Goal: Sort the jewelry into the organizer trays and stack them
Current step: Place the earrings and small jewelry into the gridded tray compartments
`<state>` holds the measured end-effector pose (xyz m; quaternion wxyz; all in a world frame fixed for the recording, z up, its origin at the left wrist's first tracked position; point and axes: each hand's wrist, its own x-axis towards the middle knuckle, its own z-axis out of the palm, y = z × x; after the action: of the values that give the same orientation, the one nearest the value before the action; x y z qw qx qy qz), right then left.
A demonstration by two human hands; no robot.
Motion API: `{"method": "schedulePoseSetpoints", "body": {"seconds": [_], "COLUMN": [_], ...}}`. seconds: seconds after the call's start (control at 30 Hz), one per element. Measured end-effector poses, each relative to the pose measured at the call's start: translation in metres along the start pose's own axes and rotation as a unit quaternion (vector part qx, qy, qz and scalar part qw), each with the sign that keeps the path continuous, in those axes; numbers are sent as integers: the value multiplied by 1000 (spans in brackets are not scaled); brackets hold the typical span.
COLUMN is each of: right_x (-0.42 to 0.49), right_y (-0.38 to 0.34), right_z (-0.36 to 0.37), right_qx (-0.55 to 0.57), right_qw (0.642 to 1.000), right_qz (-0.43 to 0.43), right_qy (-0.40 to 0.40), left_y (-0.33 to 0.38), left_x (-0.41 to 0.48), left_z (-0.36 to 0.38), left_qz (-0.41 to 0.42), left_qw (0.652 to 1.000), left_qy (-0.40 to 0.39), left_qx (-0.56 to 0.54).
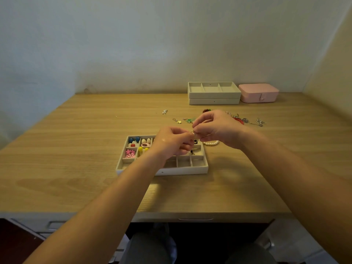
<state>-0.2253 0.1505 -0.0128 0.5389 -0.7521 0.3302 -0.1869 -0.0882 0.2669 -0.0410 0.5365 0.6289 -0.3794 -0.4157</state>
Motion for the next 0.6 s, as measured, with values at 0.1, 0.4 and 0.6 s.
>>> {"method": "schedulePoseSetpoints", "body": {"seconds": [0.1,0.4,0.6], "right_x": [0,-2,2], "right_y": [0,5,12], "right_z": [1,-1,3], "right_qx": [-17,-125,-233], "right_qw": [1000,992,972], "right_qz": [9,6,-14], "right_qy": [-10,-18,-15], "left_y": [0,-2,6], "left_x": [1,1,7], "left_z": [0,-1,-10], "left_qz": [-1,1,42], "left_qw": [999,990,983], "left_qy": [-13,-33,45], "left_qx": [34,137,170]}}
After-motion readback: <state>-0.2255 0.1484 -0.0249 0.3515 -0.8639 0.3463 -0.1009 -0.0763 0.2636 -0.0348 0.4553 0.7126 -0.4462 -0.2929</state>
